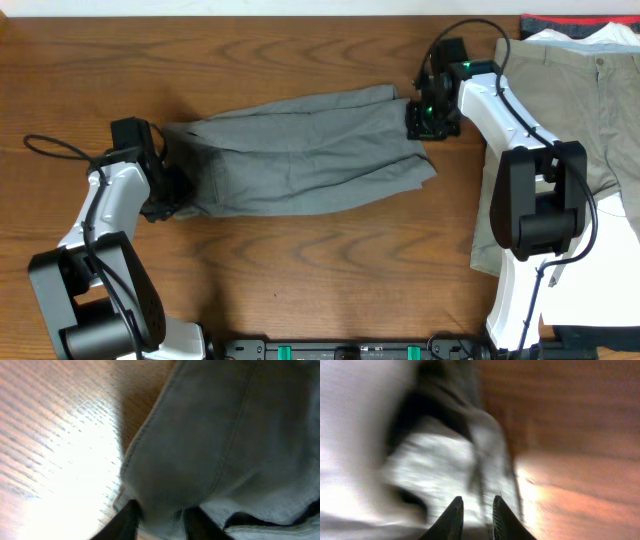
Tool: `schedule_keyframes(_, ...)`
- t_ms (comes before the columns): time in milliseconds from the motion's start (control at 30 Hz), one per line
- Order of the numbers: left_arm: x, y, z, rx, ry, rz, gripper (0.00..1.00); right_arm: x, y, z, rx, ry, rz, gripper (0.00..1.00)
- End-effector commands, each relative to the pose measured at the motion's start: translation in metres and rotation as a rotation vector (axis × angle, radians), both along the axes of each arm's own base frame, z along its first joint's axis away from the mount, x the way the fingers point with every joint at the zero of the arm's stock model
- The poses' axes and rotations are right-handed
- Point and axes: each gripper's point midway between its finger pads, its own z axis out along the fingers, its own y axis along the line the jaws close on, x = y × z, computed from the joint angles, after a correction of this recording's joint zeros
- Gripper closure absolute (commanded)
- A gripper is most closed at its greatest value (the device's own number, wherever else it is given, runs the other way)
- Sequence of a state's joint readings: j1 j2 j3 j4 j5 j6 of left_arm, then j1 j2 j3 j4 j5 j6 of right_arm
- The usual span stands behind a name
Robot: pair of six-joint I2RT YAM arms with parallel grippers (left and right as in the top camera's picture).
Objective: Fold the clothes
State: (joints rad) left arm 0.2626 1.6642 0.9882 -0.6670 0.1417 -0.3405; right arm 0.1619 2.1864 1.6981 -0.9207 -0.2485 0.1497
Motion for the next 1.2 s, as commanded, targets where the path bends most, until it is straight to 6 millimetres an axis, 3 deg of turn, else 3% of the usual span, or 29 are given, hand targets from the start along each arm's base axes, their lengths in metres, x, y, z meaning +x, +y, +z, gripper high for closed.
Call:
schedule_keyframes(0,0.001,0.004,0.005,0.025,-0.002,-0.005,0.55,-0.002,0.029,0.009,0.124,-0.016,0.07,0.84)
schedule_keyframes(67,0.0,0.004,0.005,0.023,0.003,-0.005,0.49,-0.005,0.039,0.003,0.123,-0.009,0.092,0.86)
schedule_keyframes(200,-0.002,0.003,0.005,0.022,0.01,-0.005,0.48,0.0,0.062,-0.007,0.126,-0.037,0.114,0.89)
schedule_keyframes(300,-0.002,0.003,0.005,0.021,0.011,-0.005,0.48,0.04,0.079,0.005,0.175,-0.207,0.089,0.94)
schedule_keyframes(433,-0.002,0.003,0.005,0.02,0.011,-0.005,0.47,0.103,0.089,0.045,0.267,-0.483,0.018,0.95)
schedule_keyframes(500,-0.003,0.003,0.005,0.02,0.011,-0.005,0.47,0.121,0.083,0.058,0.288,-0.548,-0.053,0.94)
schedule_keyframes(600,-0.001,-0.003,0.005,-0.011,0.001,-0.018,0.47,0.128,0.076,0.069,0.318,-0.564,-0.083,0.94)
schedule_keyframes(733,0.006,-0.015,0.01,-0.074,-0.038,-0.082,0.47,0.11,0.074,0.079,0.342,-0.519,-0.007,0.94)
schedule_keyframes(833,0.015,-0.022,0.021,-0.108,-0.09,-0.139,0.48,0.082,0.087,0.093,0.372,-0.497,0.167,0.94)
schedule_keyframes(933,0.025,-0.023,0.034,-0.104,-0.138,-0.17,0.63,0.051,0.101,0.095,0.355,-0.444,0.297,0.94)
schedule_keyframes(1033,0.03,-0.021,0.044,-0.09,-0.169,-0.178,0.75,0.017,0.115,0.081,0.314,-0.345,0.392,0.96)
schedule_keyframes(1167,0.032,-0.021,0.046,-0.086,-0.181,-0.179,0.78,-0.011,0.125,0.044,0.188,-0.222,0.422,0.97)
